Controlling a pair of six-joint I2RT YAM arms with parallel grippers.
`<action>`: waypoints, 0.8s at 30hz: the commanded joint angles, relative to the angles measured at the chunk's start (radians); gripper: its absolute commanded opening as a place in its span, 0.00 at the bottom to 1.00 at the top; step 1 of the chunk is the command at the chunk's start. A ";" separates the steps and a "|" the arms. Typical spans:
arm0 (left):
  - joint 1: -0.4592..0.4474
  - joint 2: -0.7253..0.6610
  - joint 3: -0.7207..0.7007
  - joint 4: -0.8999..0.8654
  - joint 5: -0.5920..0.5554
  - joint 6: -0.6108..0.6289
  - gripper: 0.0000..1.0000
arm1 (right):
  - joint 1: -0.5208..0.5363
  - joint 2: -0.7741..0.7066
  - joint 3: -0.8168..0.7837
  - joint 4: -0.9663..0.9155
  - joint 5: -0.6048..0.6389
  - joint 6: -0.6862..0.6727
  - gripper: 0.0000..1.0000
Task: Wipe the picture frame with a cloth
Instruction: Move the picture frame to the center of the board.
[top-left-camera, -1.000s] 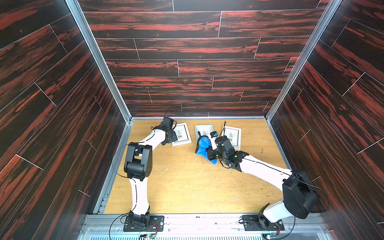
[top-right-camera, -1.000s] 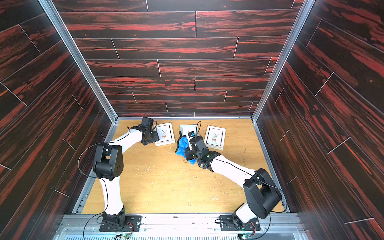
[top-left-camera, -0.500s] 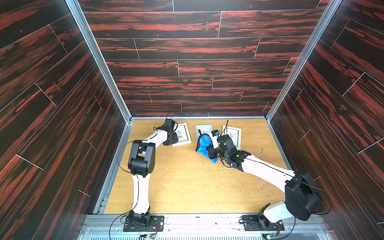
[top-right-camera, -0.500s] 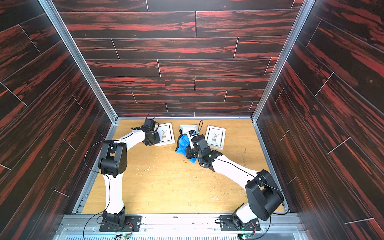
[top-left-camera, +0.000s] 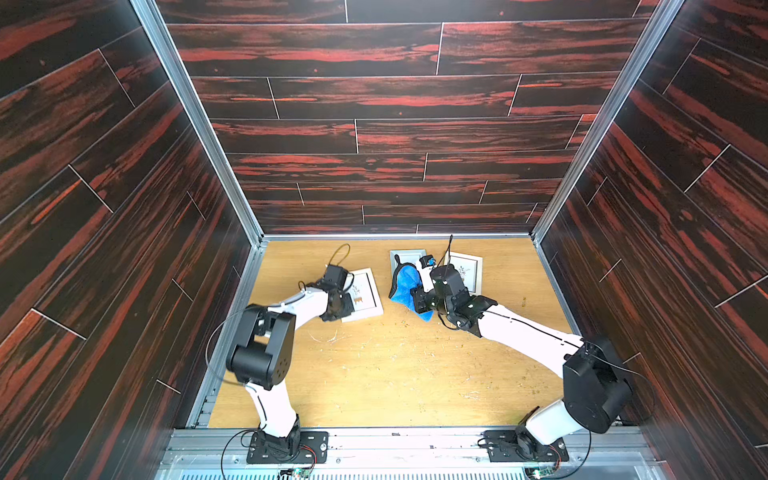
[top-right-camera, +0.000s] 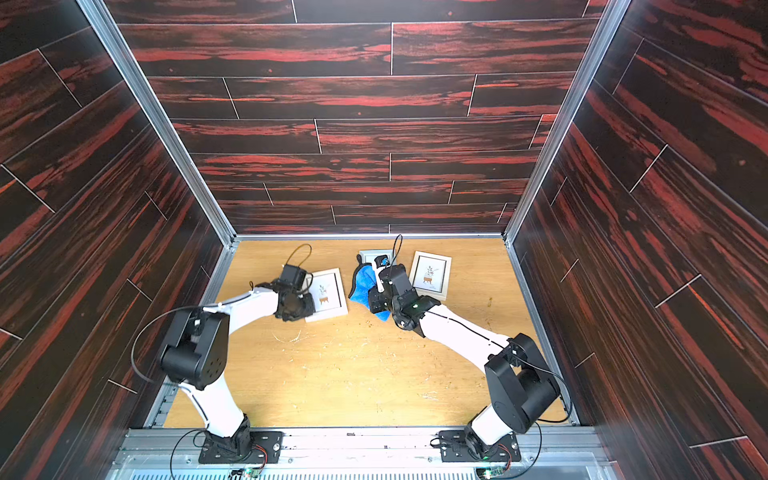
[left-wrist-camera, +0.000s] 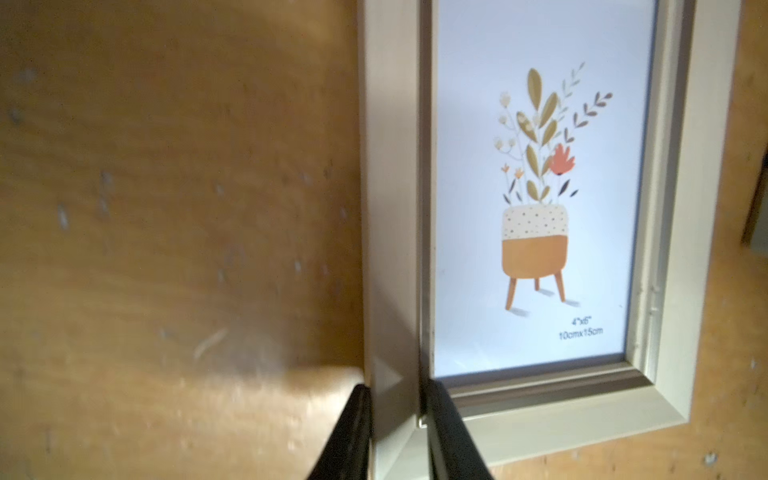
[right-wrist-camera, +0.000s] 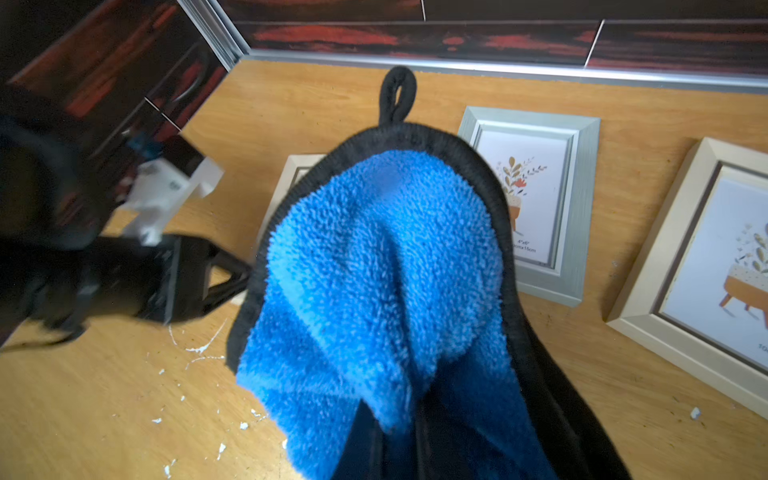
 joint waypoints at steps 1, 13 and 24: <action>-0.076 -0.086 -0.124 -0.107 0.029 -0.036 0.27 | 0.000 0.032 0.021 -0.008 -0.031 -0.011 0.00; -0.040 -0.242 -0.182 -0.025 0.063 -0.049 0.69 | 0.052 0.059 -0.033 -0.004 -0.066 0.020 0.00; 0.028 -0.044 -0.057 0.102 0.185 0.017 0.60 | 0.126 0.153 0.008 -0.028 -0.069 0.071 0.00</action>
